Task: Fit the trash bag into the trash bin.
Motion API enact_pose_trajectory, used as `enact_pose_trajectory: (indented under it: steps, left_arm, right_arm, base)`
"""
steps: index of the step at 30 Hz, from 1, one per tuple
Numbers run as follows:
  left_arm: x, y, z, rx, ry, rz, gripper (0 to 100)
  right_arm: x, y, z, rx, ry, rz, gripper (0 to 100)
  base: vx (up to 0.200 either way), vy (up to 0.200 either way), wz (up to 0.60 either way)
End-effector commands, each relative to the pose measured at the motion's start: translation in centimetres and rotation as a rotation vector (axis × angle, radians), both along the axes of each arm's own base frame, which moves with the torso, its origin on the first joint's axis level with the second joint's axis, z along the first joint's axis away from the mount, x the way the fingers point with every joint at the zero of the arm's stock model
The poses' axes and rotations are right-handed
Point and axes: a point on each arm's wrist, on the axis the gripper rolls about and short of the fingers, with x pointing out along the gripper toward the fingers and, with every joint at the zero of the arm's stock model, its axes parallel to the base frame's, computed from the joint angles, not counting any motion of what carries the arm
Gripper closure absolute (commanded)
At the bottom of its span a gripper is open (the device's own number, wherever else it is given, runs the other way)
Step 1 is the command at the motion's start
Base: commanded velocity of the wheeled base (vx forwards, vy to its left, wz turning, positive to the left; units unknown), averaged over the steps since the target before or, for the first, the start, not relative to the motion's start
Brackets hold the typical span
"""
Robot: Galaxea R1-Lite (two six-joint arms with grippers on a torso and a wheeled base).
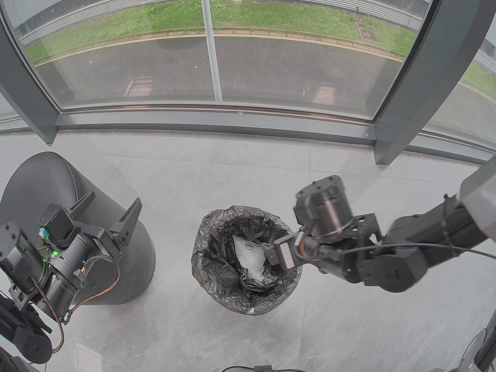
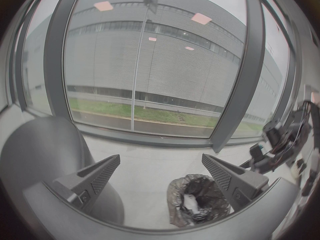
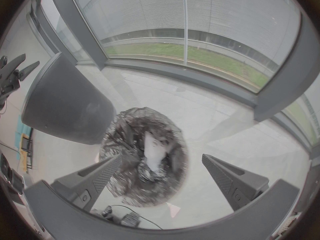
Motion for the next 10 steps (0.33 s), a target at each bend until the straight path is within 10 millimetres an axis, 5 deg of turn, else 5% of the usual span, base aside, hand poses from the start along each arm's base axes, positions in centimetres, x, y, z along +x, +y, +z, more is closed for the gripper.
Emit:
enact_pose_trajectory:
  steps: [1, 10]
  left_arm:
    - [-4.7, 1.7, 2.0, 0.122, -0.151, 0.130, 0]
    - [-11.0, 4.8, 4.7, 0.107, -0.186, 0.177, 0]
  right_arm:
    - [-5.9, -8.5, 4.8, -0.022, -0.150, -0.157, 0]
    - [-14.2, -18.1, 8.8, -0.072, -0.404, -0.332, 0]
  base:
    - [0.000, 0.000, 0.00]
    - [0.000, 0.000, 0.00]
